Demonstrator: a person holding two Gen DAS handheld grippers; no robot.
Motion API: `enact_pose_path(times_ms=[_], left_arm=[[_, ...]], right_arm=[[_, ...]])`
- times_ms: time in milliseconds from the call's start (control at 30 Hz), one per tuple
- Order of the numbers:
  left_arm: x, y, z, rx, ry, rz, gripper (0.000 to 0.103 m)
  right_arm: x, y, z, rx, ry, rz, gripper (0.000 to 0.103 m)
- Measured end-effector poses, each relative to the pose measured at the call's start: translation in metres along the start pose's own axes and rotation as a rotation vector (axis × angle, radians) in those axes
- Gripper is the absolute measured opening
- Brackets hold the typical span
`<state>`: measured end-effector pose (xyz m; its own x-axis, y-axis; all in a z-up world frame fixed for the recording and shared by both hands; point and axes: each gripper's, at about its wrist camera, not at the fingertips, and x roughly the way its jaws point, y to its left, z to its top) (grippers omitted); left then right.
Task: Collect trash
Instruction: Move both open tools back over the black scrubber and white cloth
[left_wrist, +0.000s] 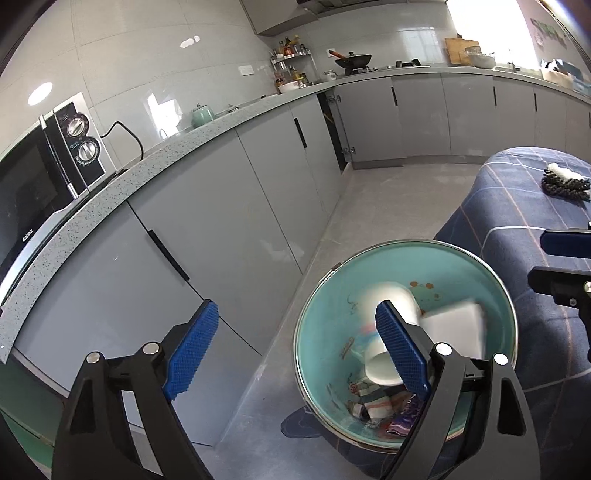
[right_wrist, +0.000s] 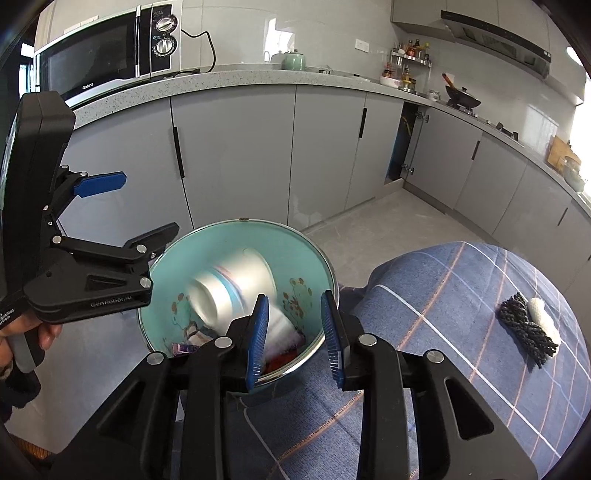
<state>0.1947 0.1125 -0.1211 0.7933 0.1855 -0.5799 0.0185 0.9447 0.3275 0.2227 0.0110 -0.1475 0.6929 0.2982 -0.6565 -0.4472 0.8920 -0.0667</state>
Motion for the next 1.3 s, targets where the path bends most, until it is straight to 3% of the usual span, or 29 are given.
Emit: enact_pose_path(times_ms=[133,333,500,600,1000,1300], left_arm=[[-0.002,0.001,0.002,-0.011,0.001,0.002,0.089],[-0.006,-0.007,0.004,0.002,-0.007,-0.001,0.091],[-0.007,-0.024,0.011,0.041,-0.02,0.034,0.092],[-0.007,-0.04,0.02,0.04,-0.026,-0.005,0.096],[-0.014,-0.164,0.082,0.19,-0.108,-0.165,0.096],[-0.015,-0.293,0.131,0.316,-0.15,-0.306,0.096]], right_arm=[[-0.007,-0.004,-0.003,0.007,-0.012,-0.012,0.039],[-0.016,-0.019,-0.011,0.028,-0.016,-0.036,0.042],[-0.026,-0.044,-0.023,0.045,-0.009,-0.083,0.045],[-0.034,-0.069,-0.032,0.072,-0.002,-0.13,0.046],[-0.076,-0.209,-0.087,0.278,0.019,-0.371,0.053],[-0.11,-0.294,-0.138,0.425,0.024,-0.512,0.058]])
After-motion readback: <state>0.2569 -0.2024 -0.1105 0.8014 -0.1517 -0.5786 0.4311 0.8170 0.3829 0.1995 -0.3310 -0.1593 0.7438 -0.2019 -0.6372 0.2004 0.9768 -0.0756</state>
